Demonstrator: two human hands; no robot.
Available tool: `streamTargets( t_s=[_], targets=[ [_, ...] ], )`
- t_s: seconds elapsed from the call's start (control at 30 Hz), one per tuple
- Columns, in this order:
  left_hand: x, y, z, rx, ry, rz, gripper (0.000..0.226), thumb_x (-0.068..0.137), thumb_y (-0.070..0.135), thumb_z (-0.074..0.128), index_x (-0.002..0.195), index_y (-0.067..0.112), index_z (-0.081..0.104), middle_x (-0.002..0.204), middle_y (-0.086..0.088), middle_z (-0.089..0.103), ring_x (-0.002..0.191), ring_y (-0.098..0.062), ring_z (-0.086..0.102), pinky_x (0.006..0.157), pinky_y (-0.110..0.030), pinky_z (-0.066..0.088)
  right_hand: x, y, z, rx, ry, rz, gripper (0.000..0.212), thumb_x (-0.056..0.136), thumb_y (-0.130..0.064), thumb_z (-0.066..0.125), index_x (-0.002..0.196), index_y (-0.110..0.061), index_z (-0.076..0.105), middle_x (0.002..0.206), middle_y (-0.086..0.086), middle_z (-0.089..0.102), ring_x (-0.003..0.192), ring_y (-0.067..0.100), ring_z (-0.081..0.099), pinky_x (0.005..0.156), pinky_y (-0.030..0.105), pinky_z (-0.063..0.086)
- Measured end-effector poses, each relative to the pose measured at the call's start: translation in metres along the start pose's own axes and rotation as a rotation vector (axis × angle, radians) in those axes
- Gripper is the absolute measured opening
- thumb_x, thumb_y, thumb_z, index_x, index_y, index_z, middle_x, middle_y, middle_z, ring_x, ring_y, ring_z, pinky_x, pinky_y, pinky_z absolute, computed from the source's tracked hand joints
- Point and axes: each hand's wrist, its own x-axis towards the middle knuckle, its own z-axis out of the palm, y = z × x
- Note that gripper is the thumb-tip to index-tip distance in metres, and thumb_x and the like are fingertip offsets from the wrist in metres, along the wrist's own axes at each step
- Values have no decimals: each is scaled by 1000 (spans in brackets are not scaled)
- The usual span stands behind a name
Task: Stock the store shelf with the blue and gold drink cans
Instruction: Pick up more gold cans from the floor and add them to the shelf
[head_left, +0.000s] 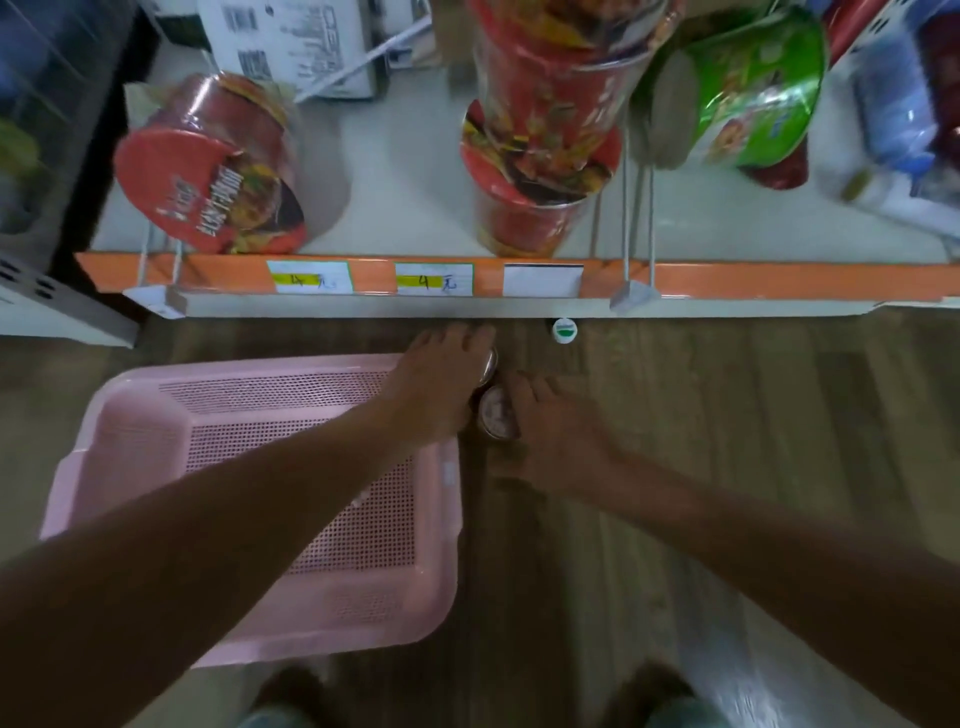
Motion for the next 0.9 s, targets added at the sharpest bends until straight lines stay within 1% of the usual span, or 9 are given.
streamTargets(
  t_s=[0.13,0.27,0.37,0.43,0.53,0.63,0.67,0.8,0.9],
  targets=[
    [-1,0,-3,-61,-1,6,88,84,20,78,154,12,26,150,-13,43,134,-32,49,112,-42,41,2,-8,5,153,76,91,78,77,-41,81,136,-18,37,133,5,52,116,26,56,90,35,48],
    [-5,-3,-16,-244,3,-18,87,76,14,83,147,10,33,136,-11,58,117,-29,61,95,-39,53,2,-9,-3,265,64,122,67,77,-31,82,128,-18,40,128,4,56,115,24,58,83,24,43],
    [-10,-1,-32,-393,77,7,66,75,17,83,129,12,44,119,-8,62,102,-25,63,78,-32,50,-4,0,-22,358,102,106,66,69,-32,84,120,-23,44,115,0,61,101,21,62,80,32,53],
    [-15,0,-45,-466,135,24,64,74,27,84,124,16,47,116,-5,61,99,-23,62,79,-36,51,-14,6,-41,390,113,60,62,65,-35,82,117,-29,48,107,-9,63,93,10,63,76,30,55],
    [-25,1,-65,-627,179,10,74,64,42,88,125,30,49,118,5,56,102,-14,60,84,-38,53,-30,13,-75,506,95,-6,61,72,-25,84,125,-29,53,107,-15,64,96,-2,62,76,12,49],
    [-32,2,-86,-861,182,31,77,57,47,88,124,38,51,119,7,57,109,-13,60,90,-43,55,-37,17,-108,603,79,-12,66,79,-25,83,136,-28,49,119,-7,65,107,5,63,90,20,52],
    [-33,3,-94,-922,182,34,76,58,44,89,124,38,52,120,5,59,110,-13,61,91,-42,55,-38,18,-118,642,86,-13,66,81,-24,82,137,-28,47,122,-5,64,109,8,63,90,22,52],
    [-39,10,-119,-1131,216,-13,67,70,18,90,125,31,54,117,7,66,104,-5,65,83,-28,54,-41,12,-154,821,135,24,64,82,-17,80,134,-20,41,119,-4,62,104,6,64,76,18,55],
    [-42,16,-133,-1257,267,-73,72,65,34,87,128,31,54,119,8,67,108,-9,66,92,-37,57,-43,7,-170,976,181,38,65,77,-23,82,130,-15,46,121,2,63,106,13,67,81,27,58]
  ],
)
